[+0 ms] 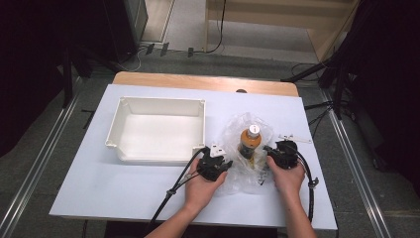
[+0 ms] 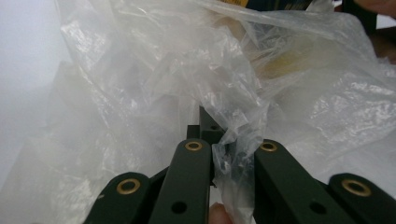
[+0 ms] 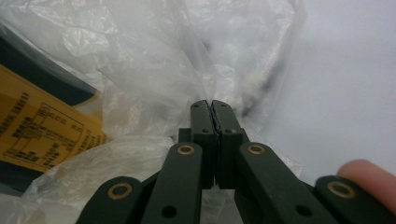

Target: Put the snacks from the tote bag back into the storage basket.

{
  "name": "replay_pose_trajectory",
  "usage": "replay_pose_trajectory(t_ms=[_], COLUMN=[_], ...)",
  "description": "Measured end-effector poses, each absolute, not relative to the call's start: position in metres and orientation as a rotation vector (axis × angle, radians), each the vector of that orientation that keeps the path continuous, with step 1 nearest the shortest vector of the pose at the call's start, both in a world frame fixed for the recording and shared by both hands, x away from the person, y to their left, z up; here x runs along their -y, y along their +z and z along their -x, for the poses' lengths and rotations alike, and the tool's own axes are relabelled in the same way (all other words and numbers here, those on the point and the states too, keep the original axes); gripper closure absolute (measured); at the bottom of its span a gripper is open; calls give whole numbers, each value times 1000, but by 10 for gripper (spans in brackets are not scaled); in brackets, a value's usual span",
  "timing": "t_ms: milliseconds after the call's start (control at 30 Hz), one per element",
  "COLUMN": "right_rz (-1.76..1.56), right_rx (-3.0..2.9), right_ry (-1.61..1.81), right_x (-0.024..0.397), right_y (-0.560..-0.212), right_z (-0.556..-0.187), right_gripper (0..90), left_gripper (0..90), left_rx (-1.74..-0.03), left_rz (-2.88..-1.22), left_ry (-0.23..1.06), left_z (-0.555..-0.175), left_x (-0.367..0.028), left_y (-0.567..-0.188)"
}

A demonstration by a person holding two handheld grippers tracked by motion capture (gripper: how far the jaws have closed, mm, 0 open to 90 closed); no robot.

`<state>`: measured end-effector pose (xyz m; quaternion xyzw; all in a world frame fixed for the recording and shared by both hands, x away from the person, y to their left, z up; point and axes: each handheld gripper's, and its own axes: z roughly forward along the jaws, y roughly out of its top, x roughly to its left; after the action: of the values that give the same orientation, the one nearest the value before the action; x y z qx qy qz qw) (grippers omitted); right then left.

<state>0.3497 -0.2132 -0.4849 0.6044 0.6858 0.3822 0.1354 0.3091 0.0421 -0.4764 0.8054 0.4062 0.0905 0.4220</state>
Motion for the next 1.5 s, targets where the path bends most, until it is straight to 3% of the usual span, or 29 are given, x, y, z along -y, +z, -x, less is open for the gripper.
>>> replay_pose_trajectory(t_ms=[67, 100, 167, 200, 333, 367, 400, 433, 467, 600, 700, 833, 1200, 1333, 1500], right_rz=[-1725, -1711, -1714, -1701, -1685, -1680, -1680, -1672, -1618, -1568, -1483, -1445, -1618, -1599, -1401], right_rx=[-1984, -1982, -1981, -1983, -1968, -1947, -1947, -1928, -1883, -1803, -1781, -1820, -2058, -2016, -1770], right_ry=[1090, 1099, 1111, 1133, 1171, 1205, 1205, 1225, 1278, 1380, 1413, 1420, 1130, 1187, 1326], right_x=[211, 211, 211, 212, 214, 216, 216, 217, 220, 228, 227, 218, 192, 196, 204], right_y=[-485, -486, -486, -486, -486, -485, -485, -484, -478, -459, -437, -435, -484, -473, -428], right_z=[-348, -346, -345, -343, -338, -334, -334, -331, -320, -300, -282, -275, -302, -297, -280], right_gripper=[900, 900, 895, 881, 822, 776, 776, 739, 684, 648, 677, 695, 862, 781, 716], left_gripper=[787, 678, 637, 550, 468, 522, 522, 617, 787, 877, 890, 892, 890, 880, 887], left_rx=[-1012, -1014, -991, -973, -972, -973, -977, -968, -960, -993, -1024, -1034, -1036, -1025, -1025], left_rz=[-1991, -1972, -1921, -1886, -1820, -1805, -1806, -1838, -1896, -1968, -2020, -2070, -2064, -2045, -2028], left_ry=[239, 233, 220, 250, 302, 319, 330, 309, 229, 193, 179, 193, 182, 137, 157], left_z=[-307, -306, -304, -301, -296, -296, -295, -297, -302, -307, -311, -311, -312, -313, -312], left_x=[-45, -47, -51, -54, -58, -58, -58, -56, -53, -49, -45, -40, -42, -44, -45], left_y=[-473, -470, -461, -453, -438, -435, -433, -434, -440, -458, -472, -478, -479, -480, -480])
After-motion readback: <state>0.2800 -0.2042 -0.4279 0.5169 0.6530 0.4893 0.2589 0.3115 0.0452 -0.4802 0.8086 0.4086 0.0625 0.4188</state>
